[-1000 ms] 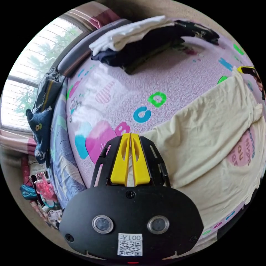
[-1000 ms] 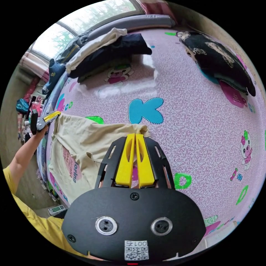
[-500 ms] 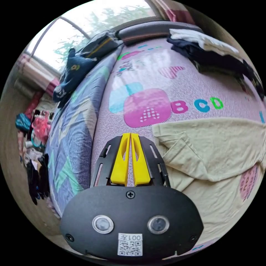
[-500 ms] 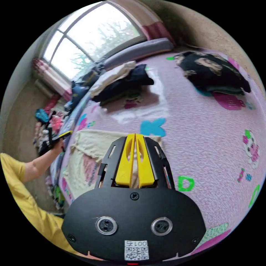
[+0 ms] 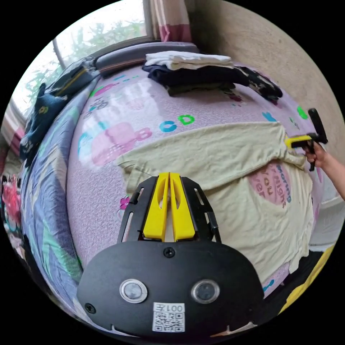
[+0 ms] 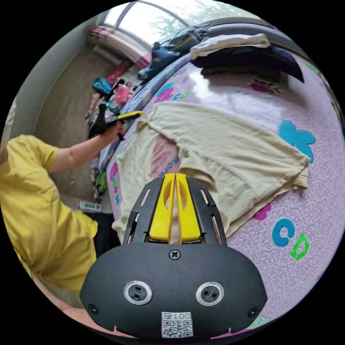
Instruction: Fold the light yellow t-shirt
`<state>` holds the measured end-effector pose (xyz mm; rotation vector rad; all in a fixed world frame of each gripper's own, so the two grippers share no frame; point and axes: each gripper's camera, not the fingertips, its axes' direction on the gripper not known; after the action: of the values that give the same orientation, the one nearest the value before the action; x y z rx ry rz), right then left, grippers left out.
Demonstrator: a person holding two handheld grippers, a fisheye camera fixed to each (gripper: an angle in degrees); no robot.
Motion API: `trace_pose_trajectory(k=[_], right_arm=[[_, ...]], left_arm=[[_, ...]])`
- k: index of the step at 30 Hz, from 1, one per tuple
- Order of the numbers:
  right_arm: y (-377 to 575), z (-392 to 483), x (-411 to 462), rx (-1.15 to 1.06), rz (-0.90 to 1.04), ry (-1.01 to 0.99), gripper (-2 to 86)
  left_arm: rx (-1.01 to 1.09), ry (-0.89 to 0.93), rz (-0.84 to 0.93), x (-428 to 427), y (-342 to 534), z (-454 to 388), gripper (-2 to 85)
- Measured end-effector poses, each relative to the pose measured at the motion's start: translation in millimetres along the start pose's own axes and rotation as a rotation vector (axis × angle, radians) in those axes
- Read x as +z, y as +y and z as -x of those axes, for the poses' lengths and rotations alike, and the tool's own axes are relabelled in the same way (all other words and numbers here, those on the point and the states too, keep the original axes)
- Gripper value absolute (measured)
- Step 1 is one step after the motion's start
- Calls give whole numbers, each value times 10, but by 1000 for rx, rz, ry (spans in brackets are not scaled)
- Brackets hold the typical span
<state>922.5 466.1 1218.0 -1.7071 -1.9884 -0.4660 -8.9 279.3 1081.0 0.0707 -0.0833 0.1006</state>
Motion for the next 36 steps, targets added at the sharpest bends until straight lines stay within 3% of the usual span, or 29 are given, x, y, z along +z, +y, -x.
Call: trace_pose_trajectory(k=[3, 7, 10, 15, 20, 25, 29, 33, 36], right_arm=[[252, 198, -45, -69, 74, -80, -1], [469, 179, -343, -18, -53, -77, -1], [463, -1, -518, 143, -190, 143, -1], [460, -176, -299, 302, -93, 399, -1], [757, 276, -109, 127, -13, 229, -1], [1032, 588, -77, 70, 82, 142, -1], [1266, 679, -295, 214, -143, 160, -1], [1348, 735, -386, 392, -325, 270, -1], [1492, 953, -331, 372, -364, 222, 0]], left_arm=[[-152, -62, -12, -197, 256, 238, -13], [-222, -73, -27, -345, 472, 256, -13], [-112, -18, -37, -303, 412, 22, -12], [101, 70, -5, 2, 235, -479, -12], [42, -1, 86, 251, 342, -334, -12], [-314, -91, 121, 127, 852, 397, -12], [-353, -27, 65, 22, 976, 483, -12], [-139, 16, -27, -92, 776, 83, -12], [-39, 105, -33, -166, 747, -187, -12]])
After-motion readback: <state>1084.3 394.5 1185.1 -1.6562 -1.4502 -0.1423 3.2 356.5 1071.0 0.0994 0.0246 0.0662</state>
